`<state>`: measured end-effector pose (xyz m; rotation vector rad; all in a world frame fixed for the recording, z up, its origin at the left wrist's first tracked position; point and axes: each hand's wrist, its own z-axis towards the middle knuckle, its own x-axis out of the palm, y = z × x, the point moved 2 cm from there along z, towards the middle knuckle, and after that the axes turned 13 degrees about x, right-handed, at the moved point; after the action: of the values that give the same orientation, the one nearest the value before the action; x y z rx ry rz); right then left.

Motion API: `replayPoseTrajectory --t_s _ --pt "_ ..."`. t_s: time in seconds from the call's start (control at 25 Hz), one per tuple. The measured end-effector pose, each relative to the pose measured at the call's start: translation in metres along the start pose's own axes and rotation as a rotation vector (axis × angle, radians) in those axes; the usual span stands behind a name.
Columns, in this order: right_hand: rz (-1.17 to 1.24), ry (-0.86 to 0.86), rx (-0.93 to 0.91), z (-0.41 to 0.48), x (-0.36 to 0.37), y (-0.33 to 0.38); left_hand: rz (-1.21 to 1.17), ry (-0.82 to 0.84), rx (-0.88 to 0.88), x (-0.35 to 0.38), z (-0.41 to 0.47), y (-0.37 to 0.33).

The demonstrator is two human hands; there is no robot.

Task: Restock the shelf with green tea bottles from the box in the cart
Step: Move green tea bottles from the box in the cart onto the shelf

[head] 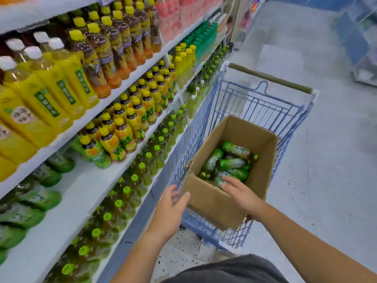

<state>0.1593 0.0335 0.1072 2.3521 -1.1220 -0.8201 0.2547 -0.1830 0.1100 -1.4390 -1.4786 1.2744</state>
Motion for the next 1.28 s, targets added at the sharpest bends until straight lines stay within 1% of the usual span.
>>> replayPoseTrajectory --t_s 0.12,0.24,0.44,0.64,0.76,0.88,0.96,1.08,1.2,1.28 --pt "0.056 0.007 0.021 0.026 -0.043 -0.011 0.019 0.033 -0.052 0.042 0.035 -0.016" --pt "0.102 0.021 0.09 0.066 -0.075 -0.022 0.049 0.03 -0.109 0.082 0.087 -0.024" --pt "0.133 0.067 0.166 0.143 -0.09 -0.042 0.132 0.099 -0.081 0.143 0.171 -0.006" --pt "0.175 0.039 0.194 0.217 -0.092 -0.054 0.306 0.194 -0.093 0.174 0.262 0.039" --pt "0.259 -0.002 0.281 0.256 -0.089 -0.064 0.406 0.257 -0.141 0.179 0.31 0.071" --pt "0.313 -0.052 0.378 0.301 -0.079 -0.073 0.446 0.249 -0.207 0.182 0.35 0.105" --pt "0.394 -0.088 0.44 0.329 -0.071 -0.076 0.494 0.276 -0.276 0.185 0.365 0.132" --pt "0.452 -0.155 0.485 0.365 -0.066 -0.08 0.59 0.322 -0.379 0.192 0.376 0.169" --pt "0.529 -0.191 0.537 0.403 -0.069 -0.087 0.687 0.319 -0.44 0.2 0.389 0.197" --pt "0.605 -0.222 0.589 0.425 -0.074 -0.093 0.707 0.292 -0.454 0.208 0.397 0.21"
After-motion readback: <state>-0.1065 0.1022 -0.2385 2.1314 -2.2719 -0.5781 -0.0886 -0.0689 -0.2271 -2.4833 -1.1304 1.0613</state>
